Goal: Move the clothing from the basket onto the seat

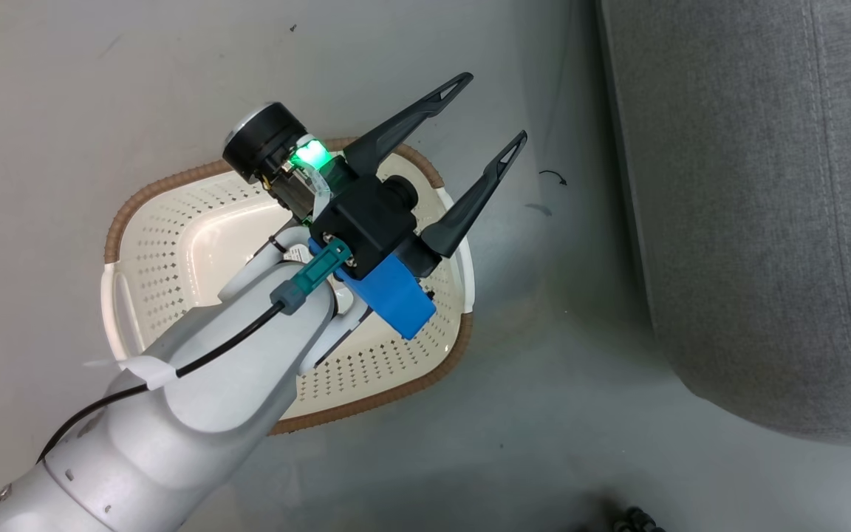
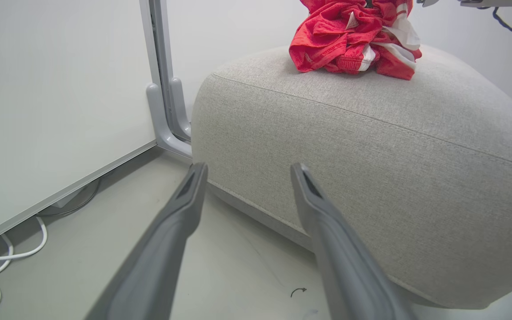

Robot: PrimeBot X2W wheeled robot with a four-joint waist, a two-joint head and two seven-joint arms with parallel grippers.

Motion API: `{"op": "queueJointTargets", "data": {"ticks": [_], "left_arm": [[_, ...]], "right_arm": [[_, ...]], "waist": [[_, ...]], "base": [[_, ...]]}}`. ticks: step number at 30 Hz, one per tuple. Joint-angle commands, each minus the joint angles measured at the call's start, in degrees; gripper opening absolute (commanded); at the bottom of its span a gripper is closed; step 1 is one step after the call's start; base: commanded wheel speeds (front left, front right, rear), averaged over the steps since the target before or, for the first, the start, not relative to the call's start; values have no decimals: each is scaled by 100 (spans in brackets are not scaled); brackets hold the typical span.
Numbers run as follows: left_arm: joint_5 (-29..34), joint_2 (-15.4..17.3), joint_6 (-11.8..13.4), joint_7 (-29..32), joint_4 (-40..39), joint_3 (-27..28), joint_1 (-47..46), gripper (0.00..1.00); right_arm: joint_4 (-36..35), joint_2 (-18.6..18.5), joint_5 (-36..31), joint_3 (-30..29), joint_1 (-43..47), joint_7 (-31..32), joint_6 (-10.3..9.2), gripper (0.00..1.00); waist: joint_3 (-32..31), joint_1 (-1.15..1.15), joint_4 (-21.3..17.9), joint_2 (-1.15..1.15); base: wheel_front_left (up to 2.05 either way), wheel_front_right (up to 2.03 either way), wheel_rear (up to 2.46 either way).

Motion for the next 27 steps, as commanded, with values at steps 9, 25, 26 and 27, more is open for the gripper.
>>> {"op": "queueJointTargets", "data": {"ticks": [9, 25, 26, 27], "left_arm": [[25, 43, 39, -28, 13, 10, -140, 100], [-38, -114, 83, -34, -14, 192, 305, 100], [-43, -130, 91, -34, -25, 228, 359, 100], [-45, -136, 98, -34, -34, 271, 414, 100]], "right_arm": [[408, 268, -60, -243, 244, -2, 2, 11], [-1136, 976, 23, 72, 1649, -2, 2, 100], [-1257, 1032, 34, 128, 1771, -3, 1, 100], [-1367, 1082, 50, 189, 1877, -2, 2, 100]], "waist": [[15, -1, 72, 0], [-904, -1, 48, 0], [-989, -1, 62, 0], [-1077, -1, 75, 0]], "base": [[0, 0, 0], [0, 0, 0], [0, 0, 0], [0, 0, 0]]}}
